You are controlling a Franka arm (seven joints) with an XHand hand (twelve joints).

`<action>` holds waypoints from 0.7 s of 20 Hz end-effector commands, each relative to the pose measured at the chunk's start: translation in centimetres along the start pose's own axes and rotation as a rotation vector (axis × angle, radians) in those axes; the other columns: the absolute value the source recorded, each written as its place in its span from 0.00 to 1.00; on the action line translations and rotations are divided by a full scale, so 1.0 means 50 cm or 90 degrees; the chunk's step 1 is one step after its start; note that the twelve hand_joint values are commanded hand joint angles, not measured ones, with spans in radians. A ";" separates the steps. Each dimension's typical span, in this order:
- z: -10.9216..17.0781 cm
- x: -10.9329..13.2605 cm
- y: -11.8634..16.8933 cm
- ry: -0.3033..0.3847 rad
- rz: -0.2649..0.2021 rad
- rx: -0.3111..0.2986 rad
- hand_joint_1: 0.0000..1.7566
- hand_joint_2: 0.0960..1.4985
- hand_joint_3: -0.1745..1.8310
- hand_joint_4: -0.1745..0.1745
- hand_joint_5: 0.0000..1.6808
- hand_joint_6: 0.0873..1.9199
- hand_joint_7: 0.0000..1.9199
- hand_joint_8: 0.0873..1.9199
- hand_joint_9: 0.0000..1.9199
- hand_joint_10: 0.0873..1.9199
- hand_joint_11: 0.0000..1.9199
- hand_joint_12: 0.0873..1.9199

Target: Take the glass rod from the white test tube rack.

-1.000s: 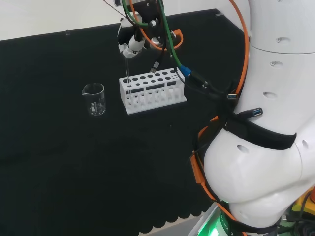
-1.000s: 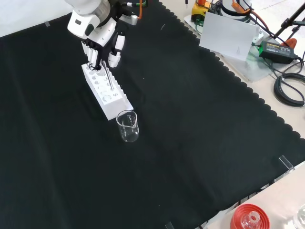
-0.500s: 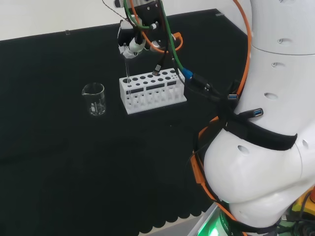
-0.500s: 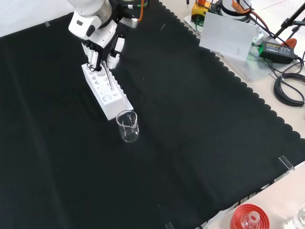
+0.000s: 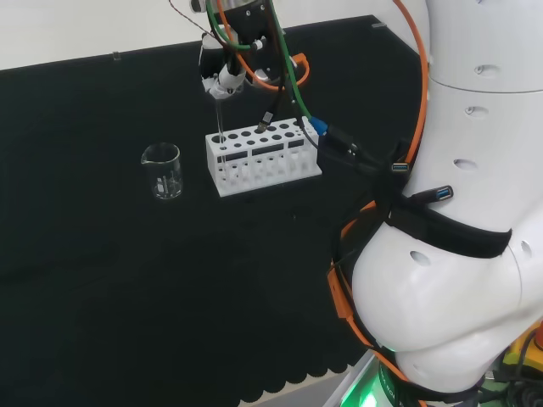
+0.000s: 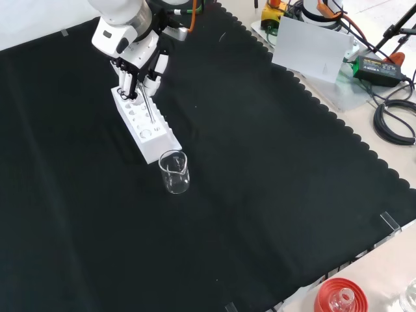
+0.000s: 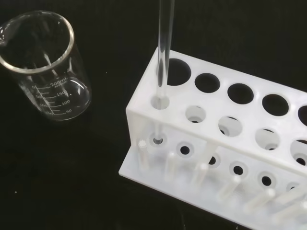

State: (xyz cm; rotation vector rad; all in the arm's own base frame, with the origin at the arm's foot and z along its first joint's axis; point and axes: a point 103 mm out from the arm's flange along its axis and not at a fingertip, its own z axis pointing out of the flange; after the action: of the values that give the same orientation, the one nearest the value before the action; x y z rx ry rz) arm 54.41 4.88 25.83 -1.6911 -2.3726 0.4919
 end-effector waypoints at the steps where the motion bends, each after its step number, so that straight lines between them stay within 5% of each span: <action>1: -0.001 0.001 0.002 0.008 -0.005 -0.040 0.65 0.77 0.04 0.02 0.53 0.53 0.51 0.40 0.71 0.19 0.78 0.38; 5: -0.006 0.005 -0.003 -0.003 -0.014 -0.091 0.71 0.75 0.07 0.00 0.55 0.55 0.51 0.54 0.74 0.28 0.78 0.32; 8: -0.022 0.012 -0.011 -0.026 -0.016 -0.096 0.72 0.78 0.01 0.00 0.57 0.52 0.52 0.53 0.76 0.36 0.78 0.33; 14: -0.056 0.003 -0.048 -0.041 -0.006 -0.134 0.73 0.76 0.00 0.00 0.61 0.47 0.56 0.48 0.81 0.34 0.79 0.35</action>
State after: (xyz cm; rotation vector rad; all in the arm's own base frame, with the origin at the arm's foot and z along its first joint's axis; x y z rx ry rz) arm 53.97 5.18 27.63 -1.7396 -2.5106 0.3493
